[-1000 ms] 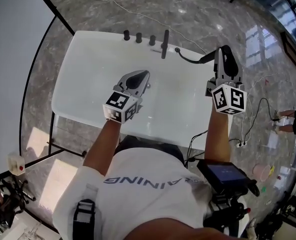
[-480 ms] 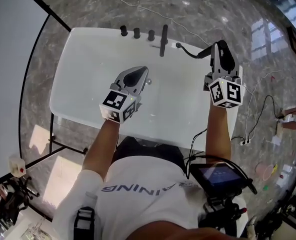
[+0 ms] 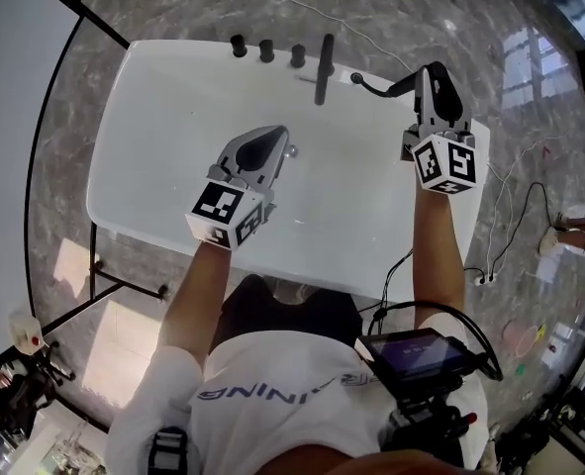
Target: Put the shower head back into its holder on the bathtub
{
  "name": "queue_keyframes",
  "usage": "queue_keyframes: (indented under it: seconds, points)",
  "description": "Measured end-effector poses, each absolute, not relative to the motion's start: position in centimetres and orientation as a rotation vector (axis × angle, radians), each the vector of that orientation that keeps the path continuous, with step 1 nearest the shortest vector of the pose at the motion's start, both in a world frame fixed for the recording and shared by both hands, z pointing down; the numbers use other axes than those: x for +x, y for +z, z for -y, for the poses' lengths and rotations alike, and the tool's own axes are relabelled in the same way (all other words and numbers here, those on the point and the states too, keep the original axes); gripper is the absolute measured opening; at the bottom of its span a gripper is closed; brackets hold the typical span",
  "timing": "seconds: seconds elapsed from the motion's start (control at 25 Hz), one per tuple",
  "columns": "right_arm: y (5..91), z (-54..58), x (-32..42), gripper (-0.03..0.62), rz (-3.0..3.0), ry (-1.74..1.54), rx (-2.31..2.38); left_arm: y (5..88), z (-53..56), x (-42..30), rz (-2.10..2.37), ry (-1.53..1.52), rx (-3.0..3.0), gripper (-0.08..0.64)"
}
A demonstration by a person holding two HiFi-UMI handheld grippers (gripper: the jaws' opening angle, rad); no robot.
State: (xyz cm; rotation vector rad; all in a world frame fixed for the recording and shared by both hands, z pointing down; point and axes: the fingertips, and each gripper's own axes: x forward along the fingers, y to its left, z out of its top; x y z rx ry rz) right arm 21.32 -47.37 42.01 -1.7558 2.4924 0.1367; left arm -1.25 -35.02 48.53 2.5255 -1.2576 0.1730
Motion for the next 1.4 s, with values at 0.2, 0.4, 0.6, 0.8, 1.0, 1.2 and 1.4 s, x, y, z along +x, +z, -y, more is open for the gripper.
queue_keyframes:
  seconds: [0.2, 0.4, 0.6, 0.8, 1.0, 1.2, 1.4]
  points:
    - [43.6, 50.1, 20.9, 0.123, -2.525, 0.166, -1.751, 50.0, 35.5, -1.7, 1.275, 0.174, 2.515, 0.014]
    - [46.9, 52.9, 19.8, 0.123, -2.58, 0.166, -1.726, 51.7, 36.0, -2.1, 1.281, 0.166, 2.507, 0.014]
    - [50.6, 55.5, 20.1, 0.123, -2.578, 0.12, -1.732, 53.4, 37.7, -1.8, 1.27, 0.171, 2.516, 0.014]
    - [54.7, 58.3, 20.3, 0.123, -2.574, 0.071, -1.733, 55.6, 39.8, -1.3, 1.254, 0.181, 2.538, 0.014]
    - [59.0, 61.4, 20.0, 0.123, -2.572, 0.018, -1.749, 58.3, 41.7, -1.3, 1.253, 0.187, 2.528, 0.014]
    - [62.6, 64.0, 20.1, 0.123, -2.587, -0.008, -1.76, 60.6, 43.6, -0.5, 1.277, 0.178, 2.524, 0.014]
    - [66.5, 65.7, 19.6, 0.123, -2.612, -0.023, -1.782, 63.2, 44.0, -0.9, 1.273, 0.178, 2.504, 0.014]
